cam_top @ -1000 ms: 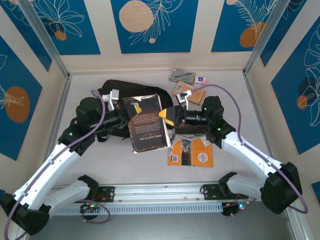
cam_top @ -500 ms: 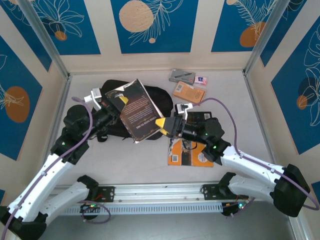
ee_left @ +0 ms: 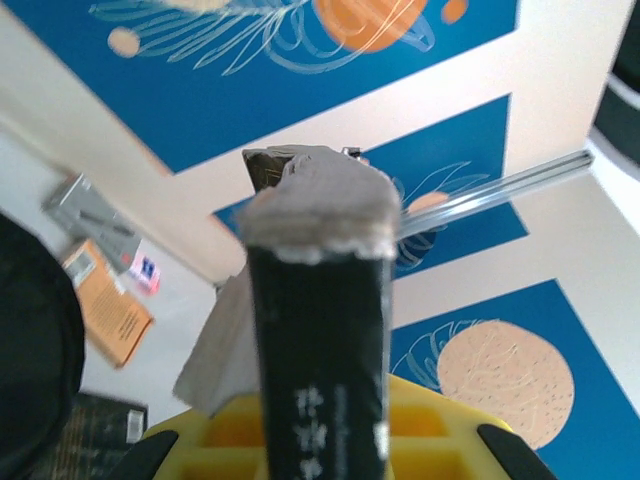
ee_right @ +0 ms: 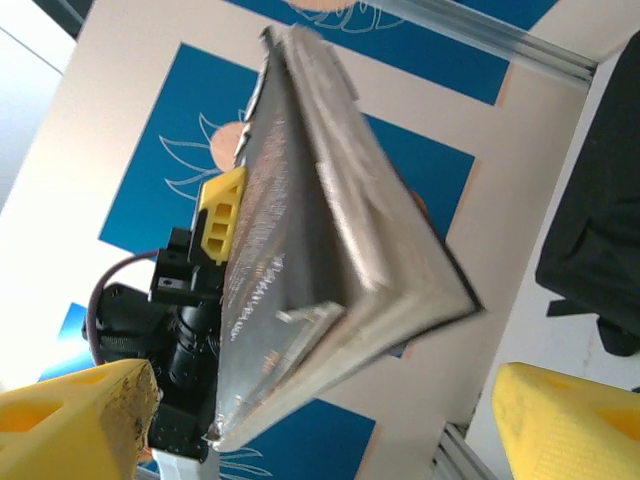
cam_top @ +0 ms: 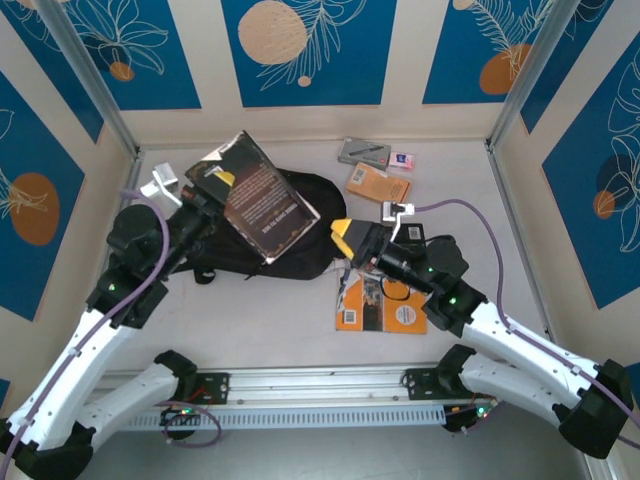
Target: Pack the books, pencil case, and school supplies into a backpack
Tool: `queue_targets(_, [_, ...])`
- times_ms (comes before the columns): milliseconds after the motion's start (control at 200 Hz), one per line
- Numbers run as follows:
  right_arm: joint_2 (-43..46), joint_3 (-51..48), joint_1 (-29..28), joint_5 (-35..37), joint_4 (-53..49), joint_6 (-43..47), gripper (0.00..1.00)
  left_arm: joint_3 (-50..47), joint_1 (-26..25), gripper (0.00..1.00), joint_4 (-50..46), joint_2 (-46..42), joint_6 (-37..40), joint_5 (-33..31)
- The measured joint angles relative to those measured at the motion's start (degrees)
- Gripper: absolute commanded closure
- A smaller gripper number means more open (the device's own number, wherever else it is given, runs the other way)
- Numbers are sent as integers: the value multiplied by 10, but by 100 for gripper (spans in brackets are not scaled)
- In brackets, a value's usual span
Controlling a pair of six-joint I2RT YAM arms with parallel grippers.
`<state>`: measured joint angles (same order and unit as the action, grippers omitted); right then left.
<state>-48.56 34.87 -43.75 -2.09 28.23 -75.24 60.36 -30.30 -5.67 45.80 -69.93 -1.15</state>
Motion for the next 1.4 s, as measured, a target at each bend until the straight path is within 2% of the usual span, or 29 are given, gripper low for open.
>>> queue_targets(140, [-63, 0, -10, -12, 50, -41, 7, 6, 0, 100, 15, 1, -1, -20])
queue_targets(300, [-133, 14, -53, -24, 97, -51, 5, 5, 0, 100, 18, 16, -7, -21])
queue_targets(510, [-148, 61, -90, -18, 170, -29, 7, -7, 0, 100, 19, 16, -22, -21])
queue_targets(845, [-216, 80, -90, 9, 237, -23, 11, -41, 0, 100, 16, -3, -46, -24])
queue_targets(1020, [-218, 92, -82, 30, 237, -9, 20, -42, 0, 100, 18, -10, -51, -25])
queue_targets(1120, [-217, 94, -75, 45, 236, -3, 31, -46, 0, 100, 18, -12, -55, -25])
queue_targets(1295, [-219, 94, -66, 61, 230, -2, 57, -59, -3, 100, 22, -13, -69, -24])
queue_targets(1400, [-225, 94, -63, 67, 223, -8, 61, -65, -10, 100, 29, -10, -76, -24])
